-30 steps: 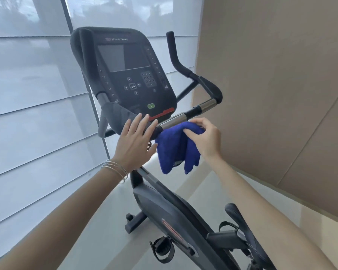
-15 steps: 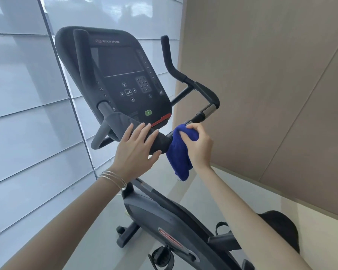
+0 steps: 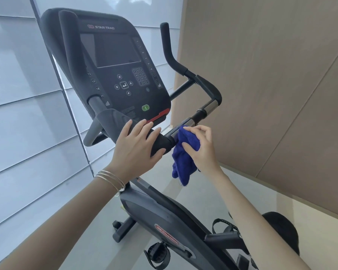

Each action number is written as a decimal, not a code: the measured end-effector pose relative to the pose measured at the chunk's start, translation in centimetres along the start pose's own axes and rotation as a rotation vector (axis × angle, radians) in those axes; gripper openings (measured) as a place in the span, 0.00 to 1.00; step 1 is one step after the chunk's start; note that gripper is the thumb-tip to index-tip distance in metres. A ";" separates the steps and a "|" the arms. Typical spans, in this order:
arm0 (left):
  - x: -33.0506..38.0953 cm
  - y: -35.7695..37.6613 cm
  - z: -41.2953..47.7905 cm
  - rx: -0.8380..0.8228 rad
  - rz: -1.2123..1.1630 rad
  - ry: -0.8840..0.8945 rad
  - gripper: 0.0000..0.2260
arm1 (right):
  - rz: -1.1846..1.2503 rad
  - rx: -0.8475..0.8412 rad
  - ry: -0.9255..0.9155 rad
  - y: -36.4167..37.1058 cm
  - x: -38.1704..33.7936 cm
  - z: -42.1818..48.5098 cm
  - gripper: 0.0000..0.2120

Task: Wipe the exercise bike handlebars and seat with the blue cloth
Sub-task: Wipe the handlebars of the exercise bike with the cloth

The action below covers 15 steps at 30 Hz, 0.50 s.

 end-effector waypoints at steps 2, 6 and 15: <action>0.3 0.1 0.6 -0.030 0.004 -0.008 0.25 | 0.003 0.003 0.083 -0.7 2.3 0.9 0.19; 0.5 0.2 1.0 -0.022 0.014 -0.028 0.26 | 0.000 -0.052 0.103 -0.4 4.6 0.6 0.18; 0.1 0.2 1.0 0.029 0.012 -0.054 0.24 | 0.342 0.347 0.193 0.6 5.0 -4.0 0.18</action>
Point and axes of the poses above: each hand's wrist, its own z-axis towards the middle knuckle, its own y-axis out of the palm, x = y × z, the point moved 8 cm from there along z, towards the middle knuckle
